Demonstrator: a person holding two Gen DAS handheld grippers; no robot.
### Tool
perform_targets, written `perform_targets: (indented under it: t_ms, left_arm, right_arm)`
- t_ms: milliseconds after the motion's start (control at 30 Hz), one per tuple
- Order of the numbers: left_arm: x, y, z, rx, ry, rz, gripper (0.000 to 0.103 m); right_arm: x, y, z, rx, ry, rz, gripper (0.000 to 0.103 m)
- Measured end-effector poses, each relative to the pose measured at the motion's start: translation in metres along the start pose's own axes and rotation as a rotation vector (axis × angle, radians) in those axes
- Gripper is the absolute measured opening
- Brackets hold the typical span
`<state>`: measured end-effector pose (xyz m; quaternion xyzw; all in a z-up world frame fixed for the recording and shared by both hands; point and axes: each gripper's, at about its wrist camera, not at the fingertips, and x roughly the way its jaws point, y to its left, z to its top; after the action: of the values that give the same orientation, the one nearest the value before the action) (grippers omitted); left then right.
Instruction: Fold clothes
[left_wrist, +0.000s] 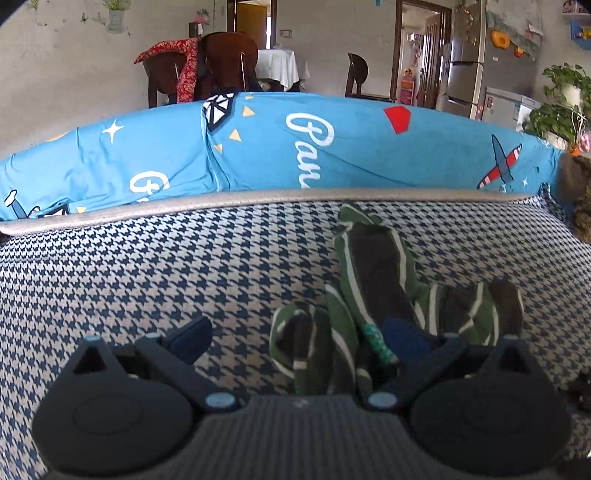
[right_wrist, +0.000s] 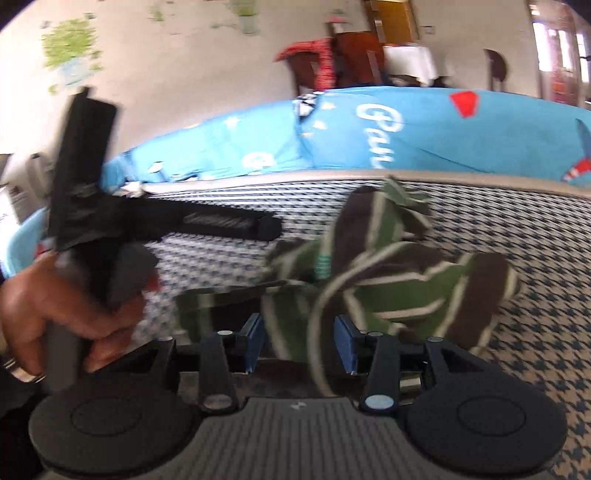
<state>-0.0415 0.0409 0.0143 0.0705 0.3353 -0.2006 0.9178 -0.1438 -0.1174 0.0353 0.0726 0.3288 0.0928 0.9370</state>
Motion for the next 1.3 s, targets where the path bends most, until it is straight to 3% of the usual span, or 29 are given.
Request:
perform_targets:
  t_ms: [300,333,400,433,567,700,833,967,1200,1300]
  left_arm:
    - [0.003,-0.002,-0.012,0.046,0.042,0.007,0.103]
    - [0.005,-0.002,-0.014,0.048,0.051,0.007,0.103]
    - [0.007,-0.001,-0.017,0.053,0.064,0.009,0.103]
    - [0.007,-0.001,-0.018,0.057,0.066,0.011,0.103]
    - [0.007,0.0,-0.022,0.067,0.082,0.01,0.103]
    - [0.005,-0.001,-0.026,0.075,0.099,-0.002,0.103]
    - [0.002,-0.005,-0.031,0.091,0.104,-0.017,0.103]
    - [0.0,-0.009,-0.035,0.095,0.11,-0.021,0.103]
    - [0.003,-0.01,-0.028,0.066,0.094,-0.029,0.103]
    - [0.009,-0.008,-0.022,0.067,0.081,-0.021,0.103]
  right_arm:
    - [0.032,-0.007,-0.002,0.035,0.058,-0.099,0.042]
    - [0.034,-0.009,-0.002,0.047,0.064,-0.102,0.038]
    - [0.034,-0.013,-0.003,0.073,0.061,-0.119,0.009]
    - [0.033,-0.015,-0.004,0.086,0.058,-0.129,0.008]
    - [0.008,-0.031,-0.008,0.166,-0.011,-0.204,0.006]
    - [-0.031,-0.051,-0.015,0.262,-0.105,-0.333,0.006]
    - [-0.065,-0.066,-0.027,0.319,-0.169,-0.514,0.005]
    - [-0.095,-0.079,-0.031,0.366,-0.22,-0.608,0.006]
    - [-0.1,-0.077,-0.012,0.277,-0.235,-0.564,0.013]
    - [-0.084,-0.077,0.001,0.225,-0.23,-0.436,0.014]
